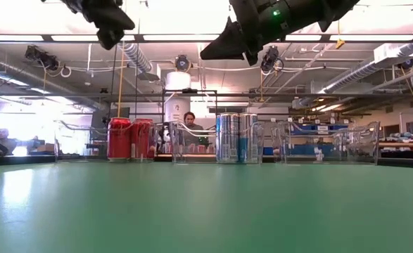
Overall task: Sort soda cans
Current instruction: Put the red soda can into the transparent left bin
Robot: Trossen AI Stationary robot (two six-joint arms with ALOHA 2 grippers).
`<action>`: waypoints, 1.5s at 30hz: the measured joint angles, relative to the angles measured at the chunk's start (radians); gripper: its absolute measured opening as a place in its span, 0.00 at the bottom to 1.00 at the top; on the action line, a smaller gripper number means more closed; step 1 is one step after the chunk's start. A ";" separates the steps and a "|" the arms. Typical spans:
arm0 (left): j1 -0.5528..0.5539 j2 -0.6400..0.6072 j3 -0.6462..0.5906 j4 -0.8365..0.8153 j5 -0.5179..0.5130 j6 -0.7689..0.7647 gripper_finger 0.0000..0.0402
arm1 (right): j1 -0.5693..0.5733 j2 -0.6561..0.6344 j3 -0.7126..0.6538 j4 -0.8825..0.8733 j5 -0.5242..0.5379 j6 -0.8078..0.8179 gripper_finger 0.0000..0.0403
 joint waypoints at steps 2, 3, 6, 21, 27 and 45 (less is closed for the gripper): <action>-0.061 0.024 0.000 -0.019 0.004 0.044 0.04 | 0.000 0.000 0.000 0.000 0.000 0.000 0.01; -0.096 0.038 0.006 -0.035 -0.007 0.050 0.03 | 0.000 0.000 0.000 0.000 0.000 0.000 0.00; -0.203 0.079 0.039 -0.110 -0.076 0.054 0.02 | 0.000 0.000 0.000 -0.001 0.000 0.000 0.00; -0.762 0.269 0.169 -0.420 -0.335 -0.261 0.01 | 0.000 0.000 0.000 -0.001 0.000 0.000 0.01; -0.952 0.321 0.199 -0.443 -0.378 -0.363 0.02 | 0.000 0.000 0.000 -0.001 0.000 0.000 0.01; -1.109 0.423 0.200 -0.446 -0.394 -0.828 0.46 | 0.000 0.000 0.000 -0.021 -0.007 0.000 0.01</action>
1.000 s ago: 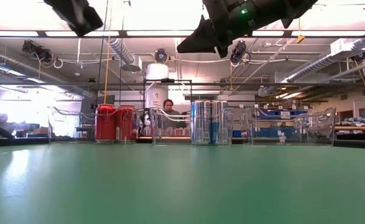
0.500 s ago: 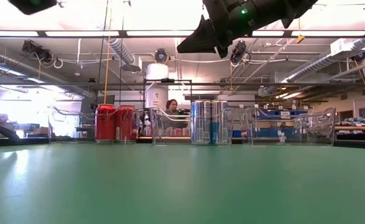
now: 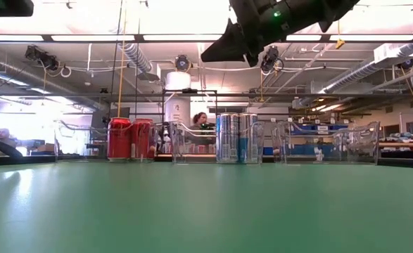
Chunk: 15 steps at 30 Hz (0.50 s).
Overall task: Sort soda cans
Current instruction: Put the red soda can into the transparent left bin
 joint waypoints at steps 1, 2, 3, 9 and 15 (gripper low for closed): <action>0.001 0.000 0.000 0.001 -0.002 -0.023 0.50 | 0.000 0.000 0.000 -0.005 -0.001 0.000 0.01; 0.001 0.000 0.000 0.003 -0.002 -0.049 0.53 | 0.000 0.000 0.000 -0.010 -0.001 0.000 0.01; 0.001 0.000 0.000 0.004 -0.005 -0.075 0.56 | 0.000 0.000 0.000 -0.016 -0.001 0.000 0.01; 0.001 0.028 0.000 0.023 0.007 -0.224 0.73 | 0.000 0.000 0.000 -0.039 -0.001 -0.001 0.01; 0.001 0.079 0.000 0.053 0.049 -0.264 0.82 | 0.000 0.000 0.000 -0.052 -0.005 -0.009 0.01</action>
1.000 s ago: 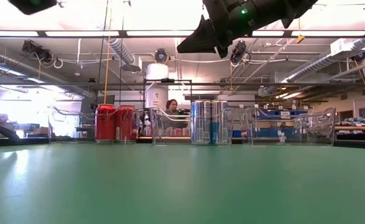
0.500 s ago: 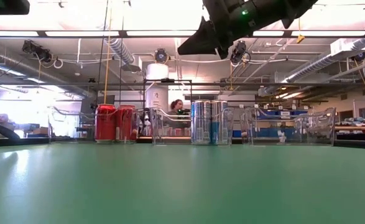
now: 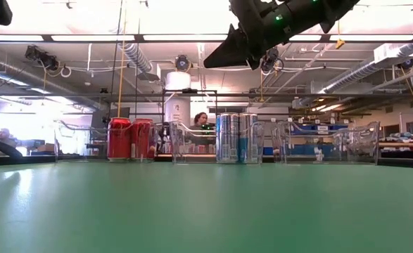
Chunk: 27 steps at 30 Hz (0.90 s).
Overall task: Sort soda cans
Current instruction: Put the red soda can into the transparent left bin
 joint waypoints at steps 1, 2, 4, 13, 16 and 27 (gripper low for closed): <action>0.000 0.007 0.000 0.000 0.002 -0.010 0.83 | 0.000 0.000 0.000 -0.002 -0.002 -0.003 0.01; 0.000 0.012 0.000 0.000 0.003 -0.015 0.84 | 0.000 0.000 0.000 -0.002 -0.005 -0.008 0.01; 0.000 0.016 0.000 0.000 0.003 -0.016 0.86 | 0.000 0.000 0.000 -0.002 -0.005 -0.014 0.01; 0.000 0.017 0.000 -0.093 0.004 -0.063 0.89 | 0.000 0.000 0.000 -0.004 -0.006 -0.017 0.01; 0.000 0.017 -0.001 -0.108 -0.011 -0.064 0.89 | 0.000 0.000 0.000 -0.003 -0.006 -0.017 0.02; 0.000 0.017 -0.001 -0.079 -0.025 -0.068 0.89 | 0.004 0.000 0.000 -0.003 -0.027 -0.010 0.06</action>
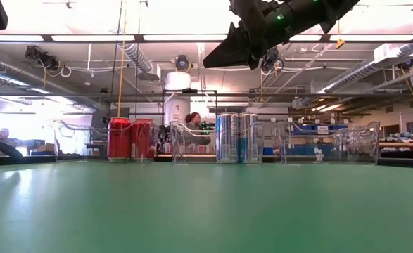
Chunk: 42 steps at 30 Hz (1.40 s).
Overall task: Sort soda cans
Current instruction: Put the red soda can into the transparent left bin
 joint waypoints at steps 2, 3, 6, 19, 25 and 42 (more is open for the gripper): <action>0.000 0.005 -0.002 0.022 0.000 -0.002 0.89 | 0.000 0.000 0.000 0.000 0.000 0.002 0.06; 0.000 0.010 -0.005 0.031 0.000 -0.002 0.89 | 0.000 0.000 0.000 0.000 0.000 0.003 0.06; 0.000 0.017 -0.021 0.029 0.011 -0.003 0.89 | 0.000 0.000 0.000 0.000 0.000 0.003 0.07; 0.000 0.028 -0.036 0.117 0.087 -0.022 0.89 | 0.002 0.000 0.000 -0.007 -0.007 0.003 0.08; 0.000 0.028 -0.036 0.117 0.092 -0.022 0.89 | 0.002 0.000 0.000 -0.008 -0.007 0.000 0.09; 0.026 0.027 0.014 0.116 0.030 0.006 0.89 | 0.002 0.000 0.000 -0.007 -0.006 -0.015 0.11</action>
